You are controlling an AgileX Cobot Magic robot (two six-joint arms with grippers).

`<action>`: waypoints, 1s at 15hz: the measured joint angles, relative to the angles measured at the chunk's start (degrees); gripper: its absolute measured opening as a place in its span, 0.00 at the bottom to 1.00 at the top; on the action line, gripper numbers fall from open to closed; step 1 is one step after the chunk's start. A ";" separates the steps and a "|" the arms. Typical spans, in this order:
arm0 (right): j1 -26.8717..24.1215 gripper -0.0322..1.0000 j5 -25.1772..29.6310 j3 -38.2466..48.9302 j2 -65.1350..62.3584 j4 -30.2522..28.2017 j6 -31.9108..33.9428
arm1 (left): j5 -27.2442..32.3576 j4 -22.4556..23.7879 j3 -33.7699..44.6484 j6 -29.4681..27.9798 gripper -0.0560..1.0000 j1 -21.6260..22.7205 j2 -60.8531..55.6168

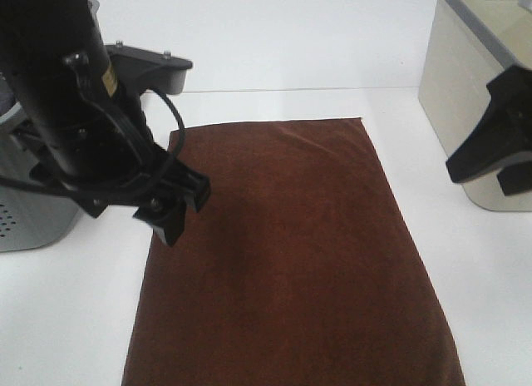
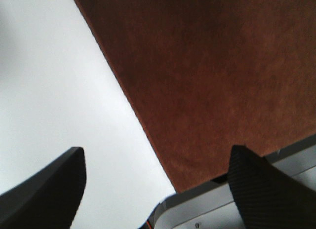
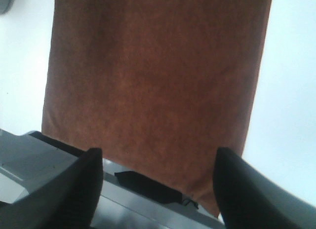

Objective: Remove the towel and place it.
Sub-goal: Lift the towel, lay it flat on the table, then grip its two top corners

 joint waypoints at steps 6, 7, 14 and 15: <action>0.00 0.63 0.06 -21.72 13.41 0.00 -1.20 | -3.72 0.06 -11.29 4.41 0.76 8.82 5.84; 0.63 0.63 0.06 -25.04 16.50 -1.15 -1.20 | -4.53 0.06 -12.95 5.04 0.76 10.08 7.79; 9.22 0.63 -0.80 -49.68 40.57 -20.11 12.95 | -4.81 0.23 -32.31 7.85 0.76 17.48 25.21; 9.22 0.63 -0.92 -52.37 44.00 -20.28 13.06 | -4.81 0.29 -35.01 7.91 0.75 18.16 27.44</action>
